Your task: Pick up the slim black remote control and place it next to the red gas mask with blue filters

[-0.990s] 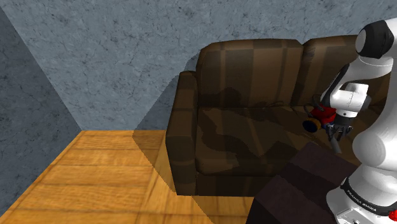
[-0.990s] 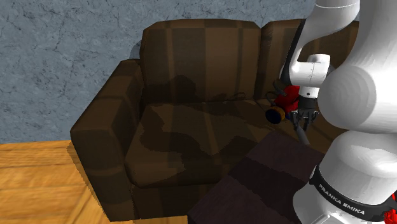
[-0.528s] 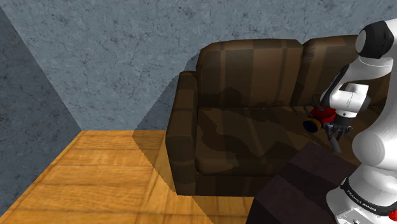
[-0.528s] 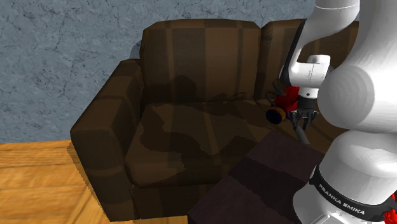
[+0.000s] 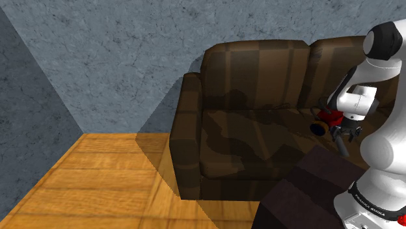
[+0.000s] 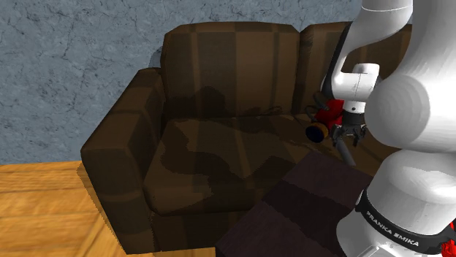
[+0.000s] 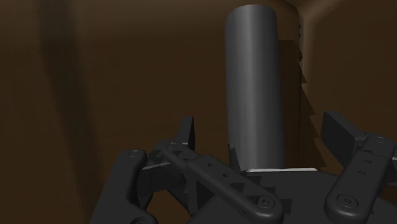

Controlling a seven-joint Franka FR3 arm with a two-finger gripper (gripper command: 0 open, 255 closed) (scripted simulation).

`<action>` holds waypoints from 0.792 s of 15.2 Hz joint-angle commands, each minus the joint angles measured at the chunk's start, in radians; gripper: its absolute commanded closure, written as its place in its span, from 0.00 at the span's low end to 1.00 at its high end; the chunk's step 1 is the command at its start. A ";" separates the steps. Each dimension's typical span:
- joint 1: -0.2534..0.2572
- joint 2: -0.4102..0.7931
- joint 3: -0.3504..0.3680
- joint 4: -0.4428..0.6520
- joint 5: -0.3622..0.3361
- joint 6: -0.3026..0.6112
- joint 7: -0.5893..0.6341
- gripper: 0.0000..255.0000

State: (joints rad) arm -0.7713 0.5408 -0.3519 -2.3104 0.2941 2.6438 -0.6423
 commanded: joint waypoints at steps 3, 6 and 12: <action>0.045 -0.047 -0.040 0.007 -0.058 -0.111 0.037 0.00; 0.054 -0.070 -0.052 0.008 -0.072 -0.133 0.047 0.00; 0.054 -0.070 -0.052 0.008 -0.072 -0.133 0.047 0.00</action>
